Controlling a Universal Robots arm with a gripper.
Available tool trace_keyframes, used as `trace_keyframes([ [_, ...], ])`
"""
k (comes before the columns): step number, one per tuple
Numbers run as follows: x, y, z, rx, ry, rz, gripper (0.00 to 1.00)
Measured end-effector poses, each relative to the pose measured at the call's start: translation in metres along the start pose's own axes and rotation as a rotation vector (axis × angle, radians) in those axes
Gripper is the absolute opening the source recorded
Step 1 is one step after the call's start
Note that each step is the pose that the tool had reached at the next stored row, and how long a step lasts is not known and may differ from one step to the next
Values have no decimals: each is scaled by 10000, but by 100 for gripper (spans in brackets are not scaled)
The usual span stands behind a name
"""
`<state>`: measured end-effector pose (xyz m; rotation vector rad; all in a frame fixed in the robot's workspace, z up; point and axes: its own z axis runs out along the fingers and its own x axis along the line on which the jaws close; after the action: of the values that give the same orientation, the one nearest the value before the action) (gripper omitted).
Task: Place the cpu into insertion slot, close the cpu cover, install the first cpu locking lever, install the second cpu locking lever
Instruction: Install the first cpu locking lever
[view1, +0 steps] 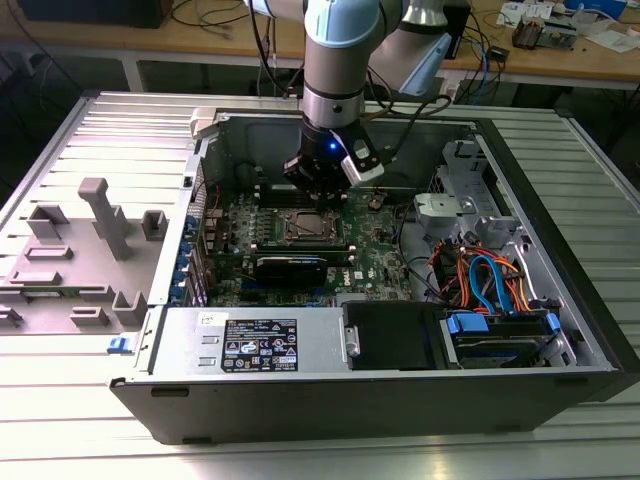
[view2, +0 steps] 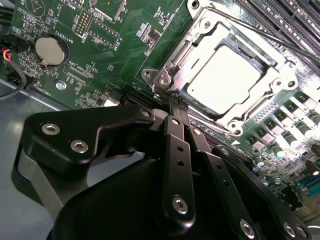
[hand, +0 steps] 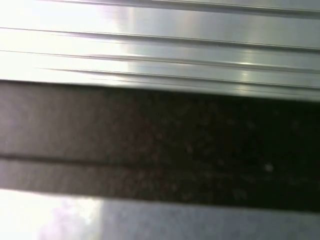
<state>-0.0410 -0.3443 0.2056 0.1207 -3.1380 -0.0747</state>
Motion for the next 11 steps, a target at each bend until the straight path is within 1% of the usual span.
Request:
trace_keyframes([
  [7, 0, 0, -13, 0, 0, 0, 11],
  [11, 2, -19, -13, 1, 1, 0, 11],
])
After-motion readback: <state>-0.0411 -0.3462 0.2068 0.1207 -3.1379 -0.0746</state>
